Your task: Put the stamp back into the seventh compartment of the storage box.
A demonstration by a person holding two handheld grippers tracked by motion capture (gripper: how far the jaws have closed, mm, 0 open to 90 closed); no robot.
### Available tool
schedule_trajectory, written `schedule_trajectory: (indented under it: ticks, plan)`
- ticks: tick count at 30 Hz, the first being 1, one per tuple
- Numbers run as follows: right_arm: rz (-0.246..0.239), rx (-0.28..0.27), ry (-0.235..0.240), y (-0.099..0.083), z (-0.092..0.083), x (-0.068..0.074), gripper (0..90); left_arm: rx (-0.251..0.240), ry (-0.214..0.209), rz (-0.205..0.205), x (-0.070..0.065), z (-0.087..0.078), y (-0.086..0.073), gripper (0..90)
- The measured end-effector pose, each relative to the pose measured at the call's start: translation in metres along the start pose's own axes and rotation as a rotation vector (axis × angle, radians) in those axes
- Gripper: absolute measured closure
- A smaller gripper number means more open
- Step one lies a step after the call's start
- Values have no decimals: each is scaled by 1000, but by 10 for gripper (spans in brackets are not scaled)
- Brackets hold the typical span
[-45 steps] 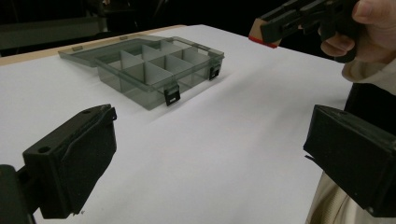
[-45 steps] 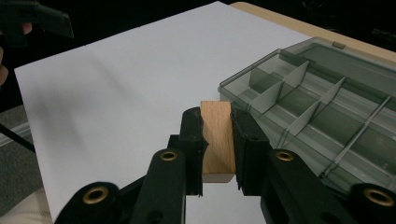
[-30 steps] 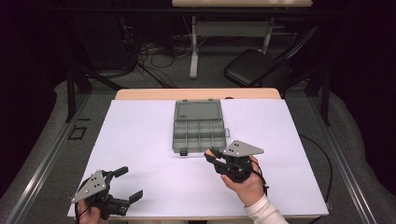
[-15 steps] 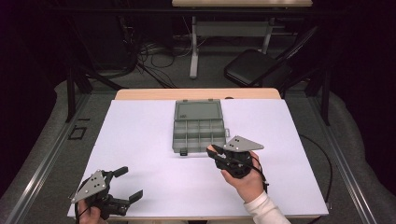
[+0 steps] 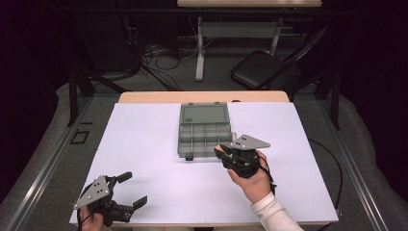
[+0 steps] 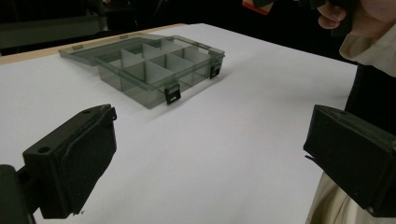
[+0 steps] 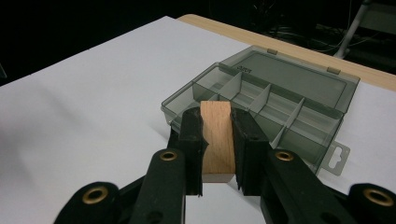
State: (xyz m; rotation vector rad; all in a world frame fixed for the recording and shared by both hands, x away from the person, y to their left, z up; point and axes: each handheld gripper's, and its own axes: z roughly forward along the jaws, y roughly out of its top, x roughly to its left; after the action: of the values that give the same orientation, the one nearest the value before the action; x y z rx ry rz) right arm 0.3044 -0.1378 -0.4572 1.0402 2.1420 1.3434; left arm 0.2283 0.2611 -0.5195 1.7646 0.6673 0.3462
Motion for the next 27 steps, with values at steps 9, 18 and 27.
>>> schedule_trajectory:
  ticks: [9, 18, 27]
  plan:
    - [15, 12, -1, 6, 7, -7, 757, 0, 0, 1, 0, 0, 0, 22]
    - [7, 37, -5, 17, 12, -14, 757, 1, -1, 2, 0, 0, 0, 22]
    - [13, 62, -2, 28, 21, -16, 757, 1, -2, 2, 0, 0, 0, 22]
